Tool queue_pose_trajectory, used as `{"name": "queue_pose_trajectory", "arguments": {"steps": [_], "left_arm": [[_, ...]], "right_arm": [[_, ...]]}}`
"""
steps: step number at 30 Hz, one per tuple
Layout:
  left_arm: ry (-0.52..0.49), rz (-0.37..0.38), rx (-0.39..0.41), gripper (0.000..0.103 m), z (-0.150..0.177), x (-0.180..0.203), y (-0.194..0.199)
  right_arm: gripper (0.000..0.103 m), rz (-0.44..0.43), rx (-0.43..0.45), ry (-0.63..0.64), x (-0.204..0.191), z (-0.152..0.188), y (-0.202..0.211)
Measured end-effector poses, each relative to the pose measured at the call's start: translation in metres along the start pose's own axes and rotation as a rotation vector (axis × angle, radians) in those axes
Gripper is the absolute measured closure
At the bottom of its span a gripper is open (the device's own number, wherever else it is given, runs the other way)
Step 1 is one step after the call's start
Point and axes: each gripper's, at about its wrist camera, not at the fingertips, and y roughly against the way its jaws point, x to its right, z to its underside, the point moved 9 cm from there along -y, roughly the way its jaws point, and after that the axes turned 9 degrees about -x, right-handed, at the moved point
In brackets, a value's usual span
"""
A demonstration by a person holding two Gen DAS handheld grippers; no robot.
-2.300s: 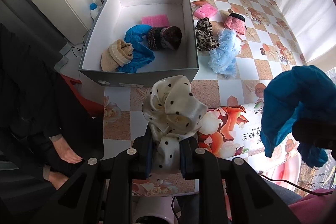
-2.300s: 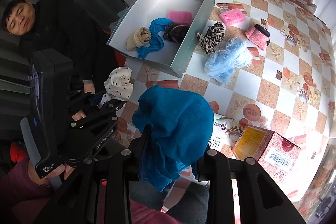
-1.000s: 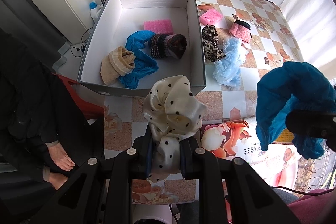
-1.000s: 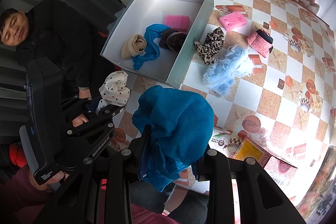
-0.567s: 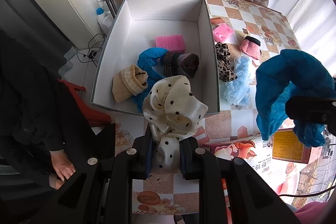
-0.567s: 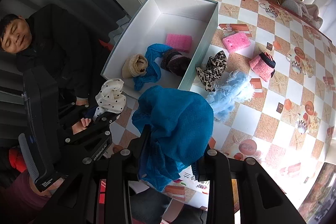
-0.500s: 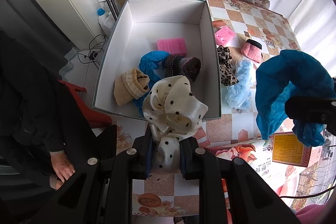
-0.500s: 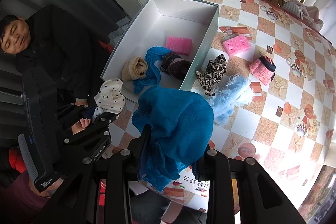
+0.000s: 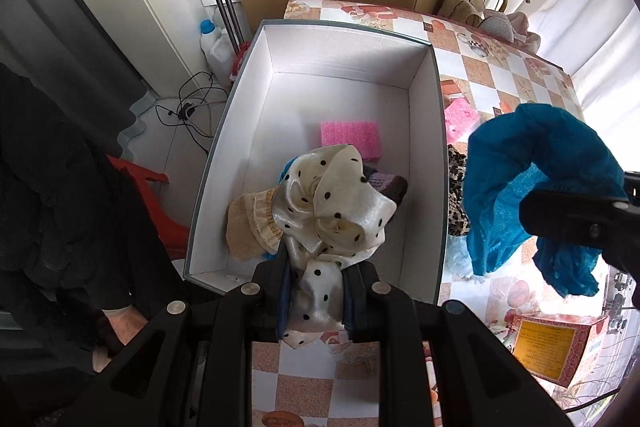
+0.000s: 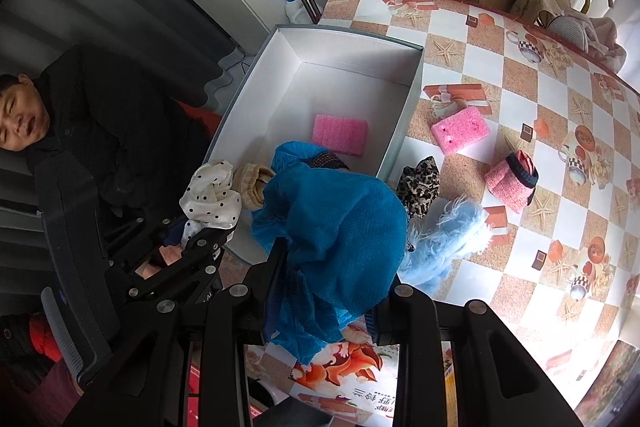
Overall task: Organize soft objects
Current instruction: 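Open both tools to drop the scrunchie and blue cloth into the box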
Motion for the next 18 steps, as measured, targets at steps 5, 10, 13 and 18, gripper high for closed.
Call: {"name": "queue_pose_trajectory", "arguments": {"steps": [5, 10, 13, 18], "left_arm": [[0.025, 0.007, -0.042, 0.08, -0.009, -0.002, -0.017], [0.034, 0.013, -0.078, 0.08, -0.009, 0.0, -0.03], [0.042, 0.014, -0.089, 0.078, -0.009, 0.0, -0.034], [0.039, 0.002, -0.083, 0.074, -0.011, 0.002, -0.036]], "right_arm": [[0.069, -0.009, -0.01, -0.025, -0.001, -0.02, -0.016], [0.069, -0.024, -0.02, -0.041, 0.0, -0.03, -0.028], [0.069, -0.043, -0.034, -0.057, 0.001, -0.035, -0.035], [0.069, -0.052, -0.038, -0.064, 0.006, -0.044, -0.041]]}}
